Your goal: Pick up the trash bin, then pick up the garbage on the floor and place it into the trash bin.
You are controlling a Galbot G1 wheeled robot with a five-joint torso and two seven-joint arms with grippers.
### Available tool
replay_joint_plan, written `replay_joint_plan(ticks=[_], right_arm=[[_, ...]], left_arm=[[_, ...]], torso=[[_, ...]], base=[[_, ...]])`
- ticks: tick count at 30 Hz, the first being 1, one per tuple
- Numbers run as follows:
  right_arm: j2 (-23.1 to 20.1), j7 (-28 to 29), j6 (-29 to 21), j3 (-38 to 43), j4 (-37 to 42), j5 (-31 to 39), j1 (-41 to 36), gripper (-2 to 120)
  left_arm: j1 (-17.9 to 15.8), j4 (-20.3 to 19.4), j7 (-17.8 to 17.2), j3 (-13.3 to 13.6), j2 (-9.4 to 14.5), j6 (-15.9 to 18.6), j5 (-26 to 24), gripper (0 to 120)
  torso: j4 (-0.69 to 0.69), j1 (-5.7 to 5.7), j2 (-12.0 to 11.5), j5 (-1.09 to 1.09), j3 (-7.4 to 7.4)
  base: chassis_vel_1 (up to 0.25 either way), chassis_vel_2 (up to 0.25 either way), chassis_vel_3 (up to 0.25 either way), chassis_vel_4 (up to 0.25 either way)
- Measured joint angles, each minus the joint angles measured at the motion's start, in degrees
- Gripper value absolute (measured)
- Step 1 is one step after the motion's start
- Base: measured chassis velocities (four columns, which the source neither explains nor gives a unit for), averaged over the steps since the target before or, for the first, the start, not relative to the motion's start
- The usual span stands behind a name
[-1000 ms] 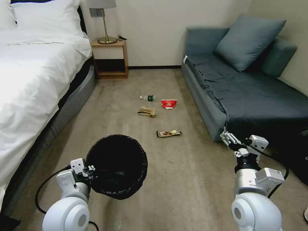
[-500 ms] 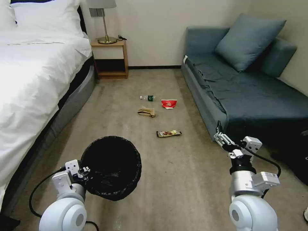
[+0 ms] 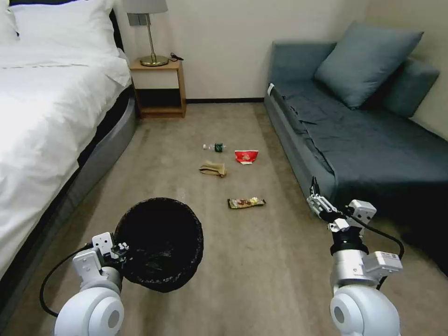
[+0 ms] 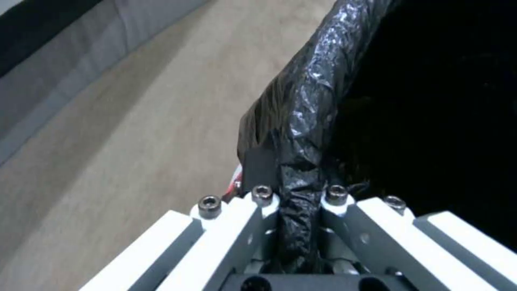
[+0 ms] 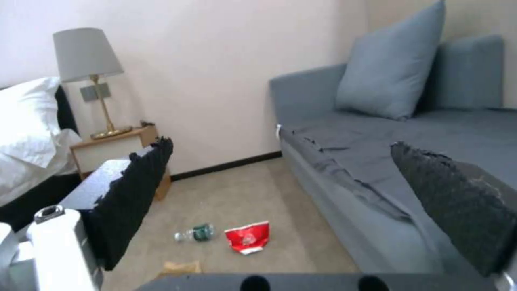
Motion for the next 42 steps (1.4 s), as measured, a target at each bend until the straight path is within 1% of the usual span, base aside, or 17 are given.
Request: replay_joint_plan(ticks=[3,4,5,7,16,17,21,25,42], right_arm=[[-0.01,-0.02,0.00,-0.18,-0.16,-0.10,0.00,100],[0.00,-0.02,-0.01,-0.25,-0.27,-0.16,0.02,100],[0.00,-0.02,-0.03,-0.32,-0.32,-0.23,0.11,100],[-0.01,-0.04,-0.12,-0.50,-0.54,-0.35,0.25,100],[-0.30,-0.10,-0.16,-0.79,-1.35,-0.64,0.90,100],[-0.37,-0.35,0.18,-0.85,-1.60,-0.68,1.03,100],[-0.57,-0.94,1.12,-0.98,-2.10,-0.80,1.36,100],[-0.83,-1.06,1.20,-1.28,-2.34,-0.81,1.56,100],[-1.05,-1.21,-0.80,-3.10,-3.85,-1.27,2.38,100]], left_arm=[[-0.34,0.25,0.03,-0.60,-0.03,-0.01,-0.12,2],[-0.46,0.38,0.03,-0.76,-0.05,-0.01,-0.14,2],[-0.55,0.44,0.05,-0.83,-0.06,-0.01,-0.17,2],[-0.68,0.63,0.06,-0.84,-0.14,-0.01,-0.19,2],[-1.41,1.60,0.08,-0.65,-0.44,-0.01,-0.13,2],[-1.59,1.77,0.08,-0.58,-0.49,-0.01,-0.13,2],[-1.89,2.15,0.08,-0.31,-0.62,-0.02,-0.11,2],[-2.17,2.72,0.11,-0.16,-0.75,-0.02,-0.07,2],[-3.19,4.58,0.08,-0.52,-0.79,0.01,-0.35,2]], torso=[[0.00,0.00,0.00,0.02,0.00],[-0.01,0.00,0.00,0.00,0.00],[-0.01,0.00,0.00,0.03,0.00],[0.00,0.00,0.00,0.00,0.00],[0.00,0.00,0.00,0.02,0.00],[0.00,0.00,0.00,0.00,0.01],[0.00,0.01,-0.01,0.02,0.02],[-0.01,0.01,-0.01,0.01,0.01],[-0.01,0.00,0.00,0.01,-0.01]], base=[[-0.260,0.267,0.266,-0.261],[-0.283,0.274,0.262,-0.286],[-0.290,0.297,0.262,-0.286],[-0.294,0.292,0.310,-0.284],[-0.291,0.286,0.289,-0.282],[-0.263,0.270,0.283,-0.273],[-0.237,0.233,0.231,-0.242],[-0.080,0.116,0.080,-0.096],[0.015,-0.015,-0.010,0.012]])
